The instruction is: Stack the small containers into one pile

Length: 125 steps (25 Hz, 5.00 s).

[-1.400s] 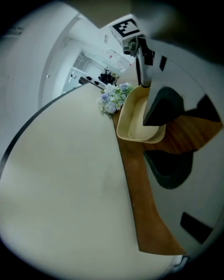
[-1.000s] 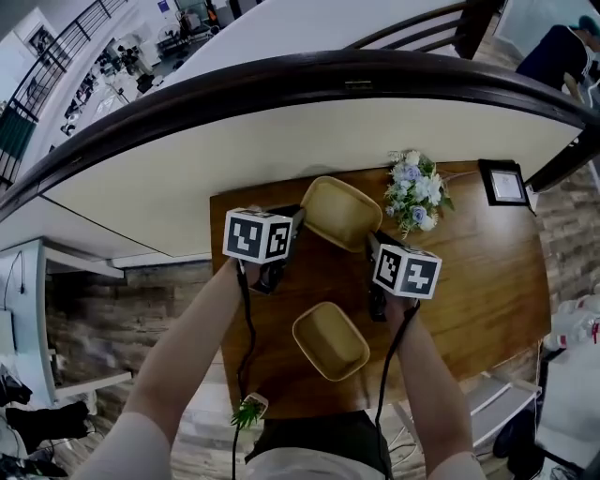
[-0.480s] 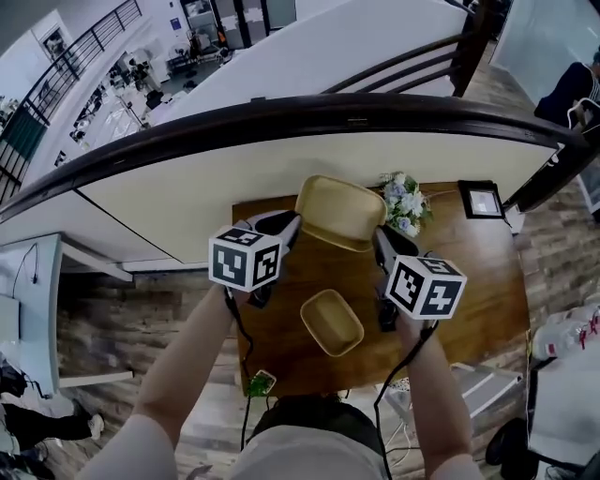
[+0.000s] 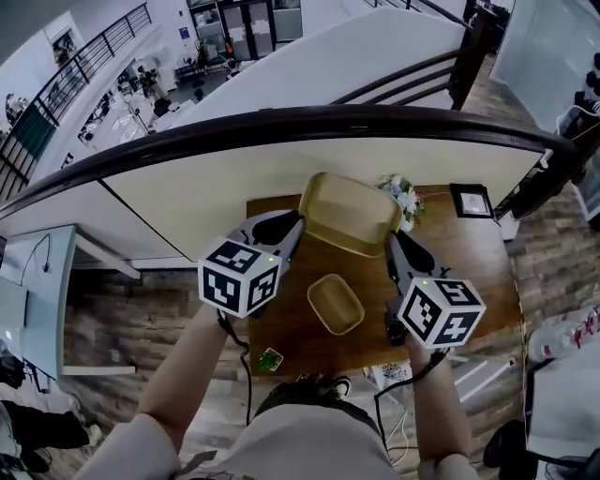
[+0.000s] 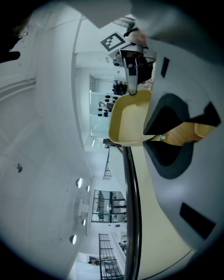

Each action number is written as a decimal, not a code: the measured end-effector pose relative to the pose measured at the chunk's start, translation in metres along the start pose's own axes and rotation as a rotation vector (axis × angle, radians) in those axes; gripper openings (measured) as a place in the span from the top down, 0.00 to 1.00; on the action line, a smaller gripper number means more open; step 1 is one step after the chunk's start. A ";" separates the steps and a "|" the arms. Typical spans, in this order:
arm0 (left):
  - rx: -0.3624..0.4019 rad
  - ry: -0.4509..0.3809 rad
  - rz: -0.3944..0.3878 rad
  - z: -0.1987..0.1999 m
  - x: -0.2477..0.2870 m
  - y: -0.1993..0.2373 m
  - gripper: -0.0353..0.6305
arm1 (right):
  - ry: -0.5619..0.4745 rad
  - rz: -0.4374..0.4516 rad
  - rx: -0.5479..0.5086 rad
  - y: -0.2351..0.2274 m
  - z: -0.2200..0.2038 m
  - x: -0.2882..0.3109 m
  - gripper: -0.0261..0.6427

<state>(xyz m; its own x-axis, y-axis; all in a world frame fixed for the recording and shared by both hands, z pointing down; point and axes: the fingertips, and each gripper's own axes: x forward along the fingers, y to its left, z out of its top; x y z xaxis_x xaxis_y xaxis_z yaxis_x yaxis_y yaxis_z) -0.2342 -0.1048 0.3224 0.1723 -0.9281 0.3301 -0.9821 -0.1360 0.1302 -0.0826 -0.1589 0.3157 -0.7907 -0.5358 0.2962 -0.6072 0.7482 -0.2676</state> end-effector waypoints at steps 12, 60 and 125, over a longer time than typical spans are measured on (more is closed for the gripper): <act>0.028 -0.035 0.019 -0.018 -0.076 -0.053 0.89 | -0.028 0.028 -0.008 0.045 -0.012 -0.085 0.92; -0.046 0.607 -0.040 -0.263 0.047 -0.009 0.91 | 0.458 -0.133 0.529 -0.011 -0.289 -0.023 0.90; -0.075 0.741 -0.172 -0.324 0.106 -0.022 0.94 | 0.668 -0.110 0.664 -0.047 -0.362 0.015 0.71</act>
<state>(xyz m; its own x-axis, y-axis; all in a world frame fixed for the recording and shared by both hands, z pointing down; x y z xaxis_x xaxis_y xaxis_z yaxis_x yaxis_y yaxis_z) -0.1694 -0.0877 0.6570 0.3540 -0.4175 0.8369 -0.9337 -0.2093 0.2905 -0.0378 -0.0603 0.6643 -0.6431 -0.1009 0.7591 -0.7584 0.2207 -0.6132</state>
